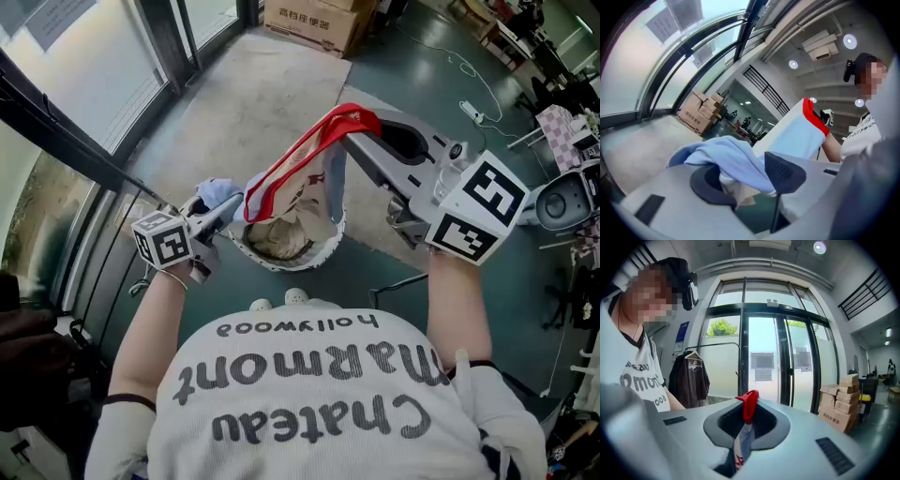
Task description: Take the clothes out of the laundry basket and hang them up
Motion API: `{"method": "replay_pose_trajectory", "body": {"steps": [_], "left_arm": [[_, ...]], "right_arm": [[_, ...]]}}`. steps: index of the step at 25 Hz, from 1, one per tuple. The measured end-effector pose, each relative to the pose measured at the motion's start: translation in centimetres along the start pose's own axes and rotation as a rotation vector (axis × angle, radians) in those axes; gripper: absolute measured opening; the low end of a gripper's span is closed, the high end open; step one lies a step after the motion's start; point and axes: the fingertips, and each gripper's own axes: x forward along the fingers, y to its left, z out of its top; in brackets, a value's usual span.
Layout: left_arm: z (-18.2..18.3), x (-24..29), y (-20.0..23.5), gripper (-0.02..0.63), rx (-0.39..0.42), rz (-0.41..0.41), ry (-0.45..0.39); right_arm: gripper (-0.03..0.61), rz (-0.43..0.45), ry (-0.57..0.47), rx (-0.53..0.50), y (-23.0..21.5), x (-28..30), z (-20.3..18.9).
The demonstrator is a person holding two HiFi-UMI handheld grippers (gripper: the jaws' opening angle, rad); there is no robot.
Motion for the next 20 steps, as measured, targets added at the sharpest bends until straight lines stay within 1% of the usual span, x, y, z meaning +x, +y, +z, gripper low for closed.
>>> {"method": "replay_pose_trajectory", "body": {"steps": [2, 4, 6, 8, 10, 13, 16, 17, 18, 20], "left_arm": [[-1.6, 0.6, 0.2, 0.258, -0.007, -0.035, 0.004], [-2.9, 0.8, 0.5, 0.267, -0.01, -0.054, -0.008], [-3.7, 0.4, 1.0, 0.283, -0.035, -0.064, -0.04], [-3.7, -0.4, 1.8, 0.321, -0.088, -0.059, -0.099], [-3.9, -1.3, 2.7, 0.363, -0.149, -0.036, -0.145], [-4.2, -2.4, 4.0, 0.379, -0.173, -0.005, -0.166], [-3.3, -3.5, 4.7, 0.392, -0.234, -0.006, -0.248], [-3.2, -3.6, 4.6, 0.394, -0.243, -0.014, -0.256], [-3.4, -3.7, 4.4, 0.397, -0.243, -0.025, -0.246], [-4.3, -3.8, 4.0, 0.397, -0.215, -0.037, -0.184]], "right_arm": [[0.034, -0.02, 0.023, -0.013, -0.2, 0.4, -0.1], [0.034, -0.044, 0.058, -0.022, -0.5, 0.7, -0.7], [0.034, -0.077, 0.085, -0.005, -1.2, 0.7, -1.4], [0.034, -0.109, 0.097, 0.029, -2.0, 0.4, -2.0], [0.034, -0.134, 0.11, 0.049, -2.8, -0.1, -2.7], [0.034, -0.174, 0.134, 0.069, -3.8, -0.3, -3.8], [0.034, -0.242, 0.12, 0.132, -5.7, -1.1, -4.7], [0.034, -0.267, 0.114, 0.146, -6.5, -1.7, -4.8], [0.034, -0.293, 0.107, 0.156, -7.2, -2.3, -5.0], [0.034, -0.337, 0.082, 0.175, -8.6, -3.6, -5.0]]}}
